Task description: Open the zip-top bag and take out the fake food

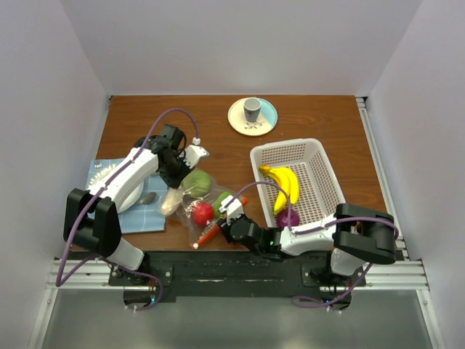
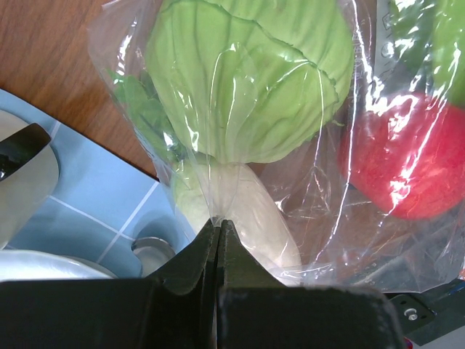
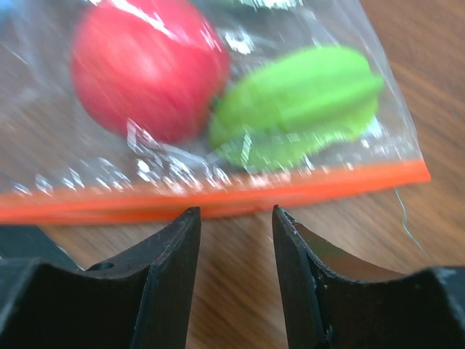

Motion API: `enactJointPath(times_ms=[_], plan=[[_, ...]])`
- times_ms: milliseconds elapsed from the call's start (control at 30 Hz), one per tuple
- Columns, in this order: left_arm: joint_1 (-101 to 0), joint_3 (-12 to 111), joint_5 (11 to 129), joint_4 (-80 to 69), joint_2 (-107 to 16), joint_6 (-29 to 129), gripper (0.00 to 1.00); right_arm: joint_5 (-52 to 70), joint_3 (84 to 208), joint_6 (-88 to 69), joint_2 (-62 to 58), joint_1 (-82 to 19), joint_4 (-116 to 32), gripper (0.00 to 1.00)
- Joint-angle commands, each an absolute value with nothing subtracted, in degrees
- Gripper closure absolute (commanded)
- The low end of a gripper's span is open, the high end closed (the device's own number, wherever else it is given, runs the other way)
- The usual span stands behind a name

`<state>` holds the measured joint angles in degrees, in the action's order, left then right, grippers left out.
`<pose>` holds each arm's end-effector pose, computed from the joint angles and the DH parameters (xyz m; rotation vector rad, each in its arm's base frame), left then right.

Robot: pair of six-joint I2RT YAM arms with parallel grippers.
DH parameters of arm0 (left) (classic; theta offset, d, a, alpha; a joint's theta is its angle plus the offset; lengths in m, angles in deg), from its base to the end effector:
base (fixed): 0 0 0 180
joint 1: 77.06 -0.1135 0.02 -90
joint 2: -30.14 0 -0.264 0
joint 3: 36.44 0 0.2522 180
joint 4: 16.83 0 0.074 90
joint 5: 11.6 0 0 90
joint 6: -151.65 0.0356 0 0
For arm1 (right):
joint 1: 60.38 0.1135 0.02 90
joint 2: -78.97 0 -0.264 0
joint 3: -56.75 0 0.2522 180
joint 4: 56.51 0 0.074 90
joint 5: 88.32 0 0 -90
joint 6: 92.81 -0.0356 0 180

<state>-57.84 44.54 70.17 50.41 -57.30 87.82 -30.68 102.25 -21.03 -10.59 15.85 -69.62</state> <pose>0.2717 -0.1001 0.2440 1.1243 2.6124 -0.1795 0.0872 0.2756 0.1486 -0.6897 1.9291 0.4420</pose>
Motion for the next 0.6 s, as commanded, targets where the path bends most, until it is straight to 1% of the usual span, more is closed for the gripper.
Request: enactJointPath(times_ms=[0,100,200,233,300,333,400,567], plan=[[-57.4,44.8,70.6,50.4,-56.5,88.7,1.0,-30.7,105.1,-20.3,-11.2,16.2,-73.7,0.51],[-57.3,44.8,70.5,50.3,-56.3,88.6,1.0,-31.1,105.8,-20.3,-12.7,16.2,-74.0,0.49],[-57.2,44.4,70.1,50.3,-56.1,88.6,1.0,-31.5,106.2,-20.3,-14.1,16.2,-75.5,0.44],[-57.1,44.1,70.1,50.3,-56.0,88.6,1.0,-32.0,106.7,-20.1,-14.5,16.2,-75.9,0.38],[-57.0,43.9,70.0,50.3,-55.9,88.7,1.0,-32.9,107.5,-19.0,-15.5,16.2,-77.5,0.33],[-56.9,43.9,69.9,50.5,-56.0,88.6,1.0,-33.6,108.6,-18.5,-16.6,16.2,-78.0,0.26],[-56.7,43.9,69.7,50.6,-55.9,88.8,1.0,-34.7,110.7,-16.8,-17.1,16.2,-79.0,0.2],[-56.3,43.3,69.7,50.8,-55.7,89.2,1.0,-37.2,114.3,-12.1,-18.0,16.1,-80.8,0.11]])
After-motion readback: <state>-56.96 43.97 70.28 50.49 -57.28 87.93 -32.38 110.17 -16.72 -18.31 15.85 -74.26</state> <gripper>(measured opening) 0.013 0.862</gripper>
